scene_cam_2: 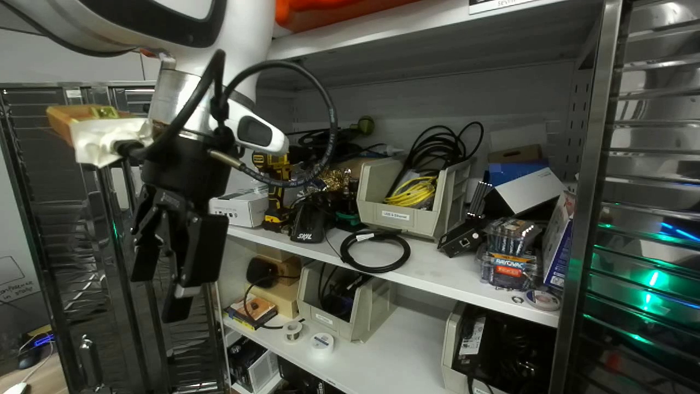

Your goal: Put the black cable inside the tool box

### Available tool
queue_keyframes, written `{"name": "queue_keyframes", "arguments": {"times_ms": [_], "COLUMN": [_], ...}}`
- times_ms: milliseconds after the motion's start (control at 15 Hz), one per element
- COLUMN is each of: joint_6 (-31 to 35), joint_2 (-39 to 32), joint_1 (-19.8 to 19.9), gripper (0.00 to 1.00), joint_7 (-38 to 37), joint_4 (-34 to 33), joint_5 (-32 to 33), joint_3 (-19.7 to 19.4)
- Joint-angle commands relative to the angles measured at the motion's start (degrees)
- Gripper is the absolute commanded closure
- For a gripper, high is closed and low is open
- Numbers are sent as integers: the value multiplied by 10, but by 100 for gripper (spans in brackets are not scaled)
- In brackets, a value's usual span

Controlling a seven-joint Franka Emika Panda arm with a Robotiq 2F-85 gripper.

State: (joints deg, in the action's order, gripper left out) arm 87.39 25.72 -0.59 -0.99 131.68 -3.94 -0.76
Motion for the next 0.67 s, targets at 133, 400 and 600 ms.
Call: {"name": "queue_keyframes", "arguments": {"times_ms": [133, 400, 600], "joint_6": [46, 125, 229], "joint_2": [-66, -124, -160], "joint_1": [5, 8, 12], "gripper": [0, 0, 0], "joint_7": [14, 3, -15], "joint_4": [-25, -47, -59], "joint_5": [3, 19, 0], "joint_3": [-2, 2, -2]}}
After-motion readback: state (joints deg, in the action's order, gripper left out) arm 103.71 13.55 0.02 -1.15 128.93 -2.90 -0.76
